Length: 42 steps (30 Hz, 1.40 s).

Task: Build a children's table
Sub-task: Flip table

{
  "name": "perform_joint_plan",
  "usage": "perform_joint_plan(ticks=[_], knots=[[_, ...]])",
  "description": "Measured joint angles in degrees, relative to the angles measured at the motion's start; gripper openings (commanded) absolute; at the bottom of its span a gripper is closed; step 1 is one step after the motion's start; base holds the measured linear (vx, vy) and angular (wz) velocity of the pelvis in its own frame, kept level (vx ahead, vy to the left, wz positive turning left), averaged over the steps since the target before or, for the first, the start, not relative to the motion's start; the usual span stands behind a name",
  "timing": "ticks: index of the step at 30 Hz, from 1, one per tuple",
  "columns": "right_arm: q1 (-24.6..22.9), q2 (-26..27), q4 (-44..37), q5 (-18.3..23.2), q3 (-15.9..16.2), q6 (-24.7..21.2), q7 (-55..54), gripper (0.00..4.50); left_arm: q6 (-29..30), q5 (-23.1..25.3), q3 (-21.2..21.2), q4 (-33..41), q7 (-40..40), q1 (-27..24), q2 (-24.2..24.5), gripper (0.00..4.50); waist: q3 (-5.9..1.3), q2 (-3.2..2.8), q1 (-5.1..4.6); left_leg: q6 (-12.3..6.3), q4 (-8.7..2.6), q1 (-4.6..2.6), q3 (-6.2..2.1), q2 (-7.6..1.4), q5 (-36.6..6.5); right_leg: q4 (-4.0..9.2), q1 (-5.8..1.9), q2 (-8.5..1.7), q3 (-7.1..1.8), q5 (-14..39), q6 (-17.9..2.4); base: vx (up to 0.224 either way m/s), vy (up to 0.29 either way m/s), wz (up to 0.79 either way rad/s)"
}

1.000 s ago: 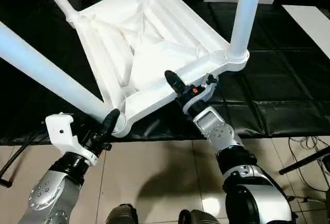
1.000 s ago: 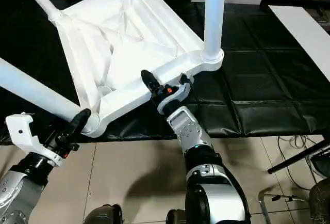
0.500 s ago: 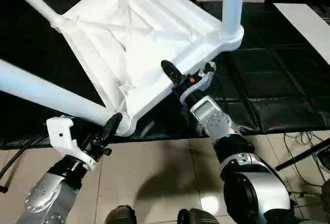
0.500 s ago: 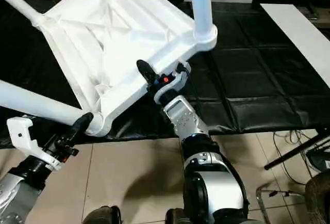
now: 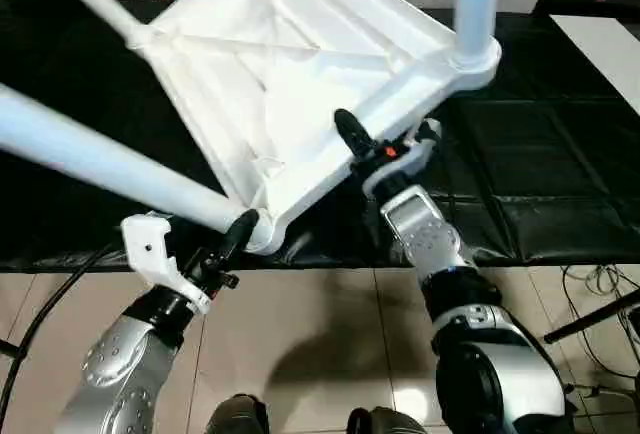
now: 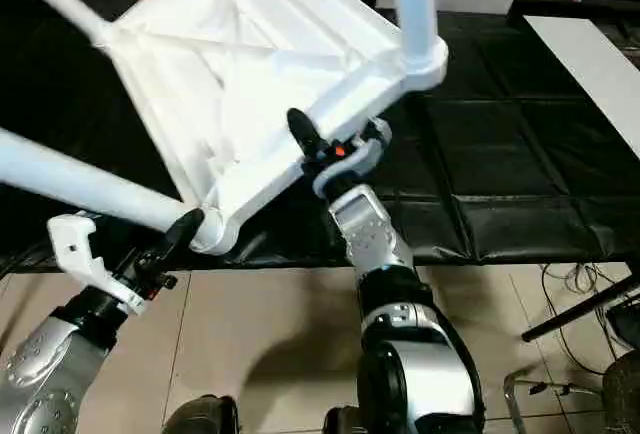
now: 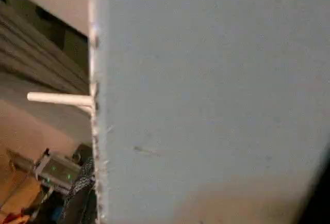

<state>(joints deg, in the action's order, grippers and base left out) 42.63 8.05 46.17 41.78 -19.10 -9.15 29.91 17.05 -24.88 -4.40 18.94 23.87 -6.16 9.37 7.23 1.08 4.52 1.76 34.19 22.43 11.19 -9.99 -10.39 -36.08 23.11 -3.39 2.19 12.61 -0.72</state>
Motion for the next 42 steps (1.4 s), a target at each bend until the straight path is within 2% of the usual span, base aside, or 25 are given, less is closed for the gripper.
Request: perform_joint_plan(ticks=[2,4,7,9,11,12,13,17,18,20,23,26,29,32,35,42], knots=[[-0.60,-0.01,-0.03,0.42,-0.81,0.12,-0.69,2.02,-0.20,0.14,0.24,-1.81,0.93,1.64,0.72,2.72,0.05,-0.53,0.15,0.04,0.03,0.00,0.00,0.00,0.01,-0.04,0.01,0.00,-0.01,-0.07,-0.09,0.000,0.000,0.00],[-1.89,-0.01,-0.55,0.99,-1.37,0.11,-0.77,2.02,-0.97,1.13,1.08,-3.65,2.06,2.93,1.61,2.72,0.03,-0.78,0.41,0.15,0.02,-0.01,-0.03,-0.01,0.02,-0.06,0.01,0.00,0.02,-0.08,-0.09,0.000,0.000,0.00],[-3.51,0.01,-0.63,2.06,-1.74,-0.71,-0.67,2.02,-0.59,2.25,2.73,-6.42,2.78,3.45,2.20,3.13,0.20,-1.27,0.19,0.25,0.03,0.10,-0.03,0.00,-0.04,-0.07,0.10,0.00,0.00,-0.12,-0.08,0.000,0.000,0.00],[-4.17,0.03,-0.62,2.79,-2.42,-0.83,-0.59,2.02,0.11,2.12,3.02,-6.45,3.30,4.18,2.43,3.21,0.41,-2.10,0.23,0.23,0.12,0.24,-0.11,-0.03,-0.01,-0.09,0.19,0.02,0.09,-0.14,-0.10,0.000,0.000,0.00],[-4.50,0.05,-0.62,2.86,-2.58,-0.82,-0.61,2.02,0.10,2.07,2.93,-6.42,3.73,4.76,3.19,3.34,0.28,-2.98,0.26,-0.05,0.14,0.51,-0.13,-0.03,0.16,-0.15,0.42,0.02,0.10,-0.16,-0.11,0.000,0.000,0.00],[-4.51,0.06,-0.62,2.87,-2.66,-0.82,-0.62,2.02,0.10,2.05,2.79,-6.42,4.02,4.90,3.52,3.34,0.28,-3.22,0.26,-0.11,0.14,0.62,-0.13,-0.03,0.22,-0.20,0.58,0.02,0.08,-0.16,-0.11,0.000,0.000,0.00],[-4.51,0.06,-0.62,2.93,-2.79,-0.82,-0.62,2.02,0.10,2.04,2.61,-6.43,4.26,5.03,3.70,3.55,0.29,-3.36,0.32,-0.12,0.14,0.76,-0.13,-0.03,0.28,-0.33,0.79,0.02,0.09,-0.16,-0.11,0.000,0.000,0.00],[-4.51,0.07,-0.62,3.28,-2.94,-0.54,-0.68,2.02,0.11,1.87,2.43,-6.52,5.59,5.04,5.07,3.78,0.50,-3.81,0.47,-0.11,0.23,0.85,-0.16,-0.08,0.30,-0.49,0.91,0.03,0.18,-0.12,-0.17,0.000,0.000,0.00],[-4.51,0.07,-0.62,3.32,-3.00,-0.49,-0.70,2.02,0.11,1.85,2.22,-6.52,5.74,5.03,5.20,3.98,0.54,-3.88,0.47,-0.12,0.25,0.85,-0.16,-0.08,0.31,-0.50,0.91,0.03,0.17,-0.12,-0.17,0.000,0.000,0.00],[-4.51,0.07,-0.62,3.37,-3.02,-0.38,-0.80,2.02,0.04,1.38,1.86,-6.52,6.04,4.72,5.46,4.06,0.56,-3.92,0.46,-0.12,0.28,0.86,-0.16,-0.08,0.31,-0.50,0.90,0.02,0.15,-0.12,-0.17,0.000,0.000,0.00],[-4.47,0.06,-0.62,3.64,-3.26,-0.28,-0.97,2.02,0.02,-0.96,0.35,-6.23,8.53,0.97,6.27,4.40,0.55,-3.91,0.45,-0.13,0.28,0.86,-0.15,-0.08,0.30,-0.49,0.89,0.02,0.14,-0.12,-0.17,0.000,0.000,0.00],[-4.32,-0.01,-0.53,4.11,-4.99,0.44,-1.52,2.02,0.11,-2.56,-0.61,-6.07,11.06,-4.72,7.82,4.48,0.56,-3.92,0.75,-0.12,0.28,0.93,-0.16,-0.09,0.30,-0.48,0.92,0.01,0.19,-0.11,-0.18,0.000,0.000,0.00],[-3.14,-0.42,0.03,4.50,-6.60,1.30,-2.82,2.02,0.05,-2.53,-1.54,-6.07,12.03,-6.94,8.41,4.50,0.60,-3.97,1.26,-0.19,0.28,0.99,-0.11,-0.08,0.44,-0.49,0.91,-0.04,0.21,-0.12,-0.19,0.000,0.000,0.00],[-1.99,-0.91,0.33,4.63,-7.50,2.64,-4.20,2.02,-0.46,-2.33,-1.57,-5.91,12.12,-7.53,9.11,4.50,0.60,-3.97,1.31,-0.13,0.29,1.00,-0.08,-0.07,0.48,-0.47,0.89,-0.07,0.20,-0.23,-0.32,0.000,0.000,0.00],[-1.53,-2.57,0.31,2.59,-6.87,4.37,-4.76,2.02,-2.03,-0.82,-1.47,-3.13,12.15,-7.95,10.34,4.50,0.61,-3.96,1.35,-0.20,0.29,1.03,-0.07,-0.05,0.53,-0.46,0.90,-0.10,0.20,-0.27,-0.29,0.000,0.000,0.00],[1.95,-7.89,-7.07,-7.87,-0.97,5.78,-13.04,2.01,-1.34,-0.18,1.13,7.01,13.03,-4.12,12.89,4.50,0.58,-3.98,0.98,-0.06,0.27,0.66,-0.02,-0.06,0.64,-0.72,0.74,-0.10,0.17,-0.27,-0.27,0.000,0.000,0.00]])
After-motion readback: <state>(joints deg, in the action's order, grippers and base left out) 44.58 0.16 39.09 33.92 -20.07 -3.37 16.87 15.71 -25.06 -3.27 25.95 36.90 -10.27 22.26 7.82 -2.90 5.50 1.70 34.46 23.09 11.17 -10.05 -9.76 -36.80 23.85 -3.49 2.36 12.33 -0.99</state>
